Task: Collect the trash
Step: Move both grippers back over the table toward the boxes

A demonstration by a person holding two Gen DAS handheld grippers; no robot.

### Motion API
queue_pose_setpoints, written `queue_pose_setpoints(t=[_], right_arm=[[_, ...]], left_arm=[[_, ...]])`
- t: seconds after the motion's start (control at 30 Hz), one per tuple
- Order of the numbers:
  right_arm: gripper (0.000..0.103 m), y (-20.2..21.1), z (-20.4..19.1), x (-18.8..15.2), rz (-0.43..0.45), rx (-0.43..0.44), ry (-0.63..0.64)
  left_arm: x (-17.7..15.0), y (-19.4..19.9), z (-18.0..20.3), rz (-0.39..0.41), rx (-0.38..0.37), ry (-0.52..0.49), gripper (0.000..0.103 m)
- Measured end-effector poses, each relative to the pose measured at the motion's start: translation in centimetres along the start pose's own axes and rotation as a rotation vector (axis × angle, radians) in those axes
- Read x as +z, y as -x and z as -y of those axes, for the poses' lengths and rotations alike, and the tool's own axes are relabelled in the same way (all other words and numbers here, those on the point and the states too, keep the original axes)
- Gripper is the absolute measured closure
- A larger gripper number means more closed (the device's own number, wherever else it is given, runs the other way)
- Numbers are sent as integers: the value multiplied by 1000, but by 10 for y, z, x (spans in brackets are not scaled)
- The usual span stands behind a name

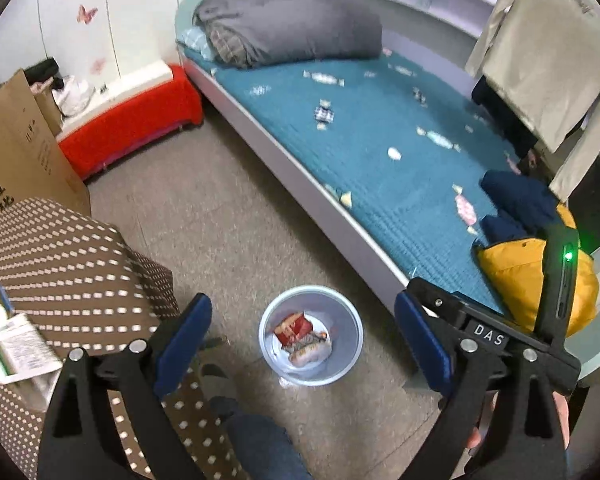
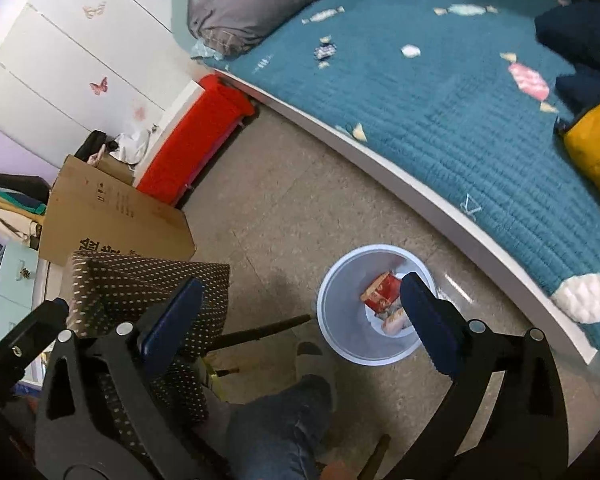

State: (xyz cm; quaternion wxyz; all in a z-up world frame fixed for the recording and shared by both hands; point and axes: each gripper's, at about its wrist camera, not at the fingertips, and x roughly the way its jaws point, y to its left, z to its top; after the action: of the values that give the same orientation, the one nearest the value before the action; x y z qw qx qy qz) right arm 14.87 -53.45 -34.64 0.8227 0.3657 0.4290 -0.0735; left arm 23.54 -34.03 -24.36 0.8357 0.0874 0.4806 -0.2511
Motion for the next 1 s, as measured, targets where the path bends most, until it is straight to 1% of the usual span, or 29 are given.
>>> queue_pose_setpoints(t=[0.23,0.4,0.6,1.0], right_arm=[[6,43,-43,-5,75,24,81],[6,68,-76,-12,111,47,149],[6,95,-115,-20,154,69,225],[6,127,-186,-42,204,99,370]], left_arm=[[-6,51,-7,104,5,-12,10],[-12,77,-16,149,0,-3,10],[-23,113,-32,222,11,-8,9],[-48,171,-75,332,41,17,9]])
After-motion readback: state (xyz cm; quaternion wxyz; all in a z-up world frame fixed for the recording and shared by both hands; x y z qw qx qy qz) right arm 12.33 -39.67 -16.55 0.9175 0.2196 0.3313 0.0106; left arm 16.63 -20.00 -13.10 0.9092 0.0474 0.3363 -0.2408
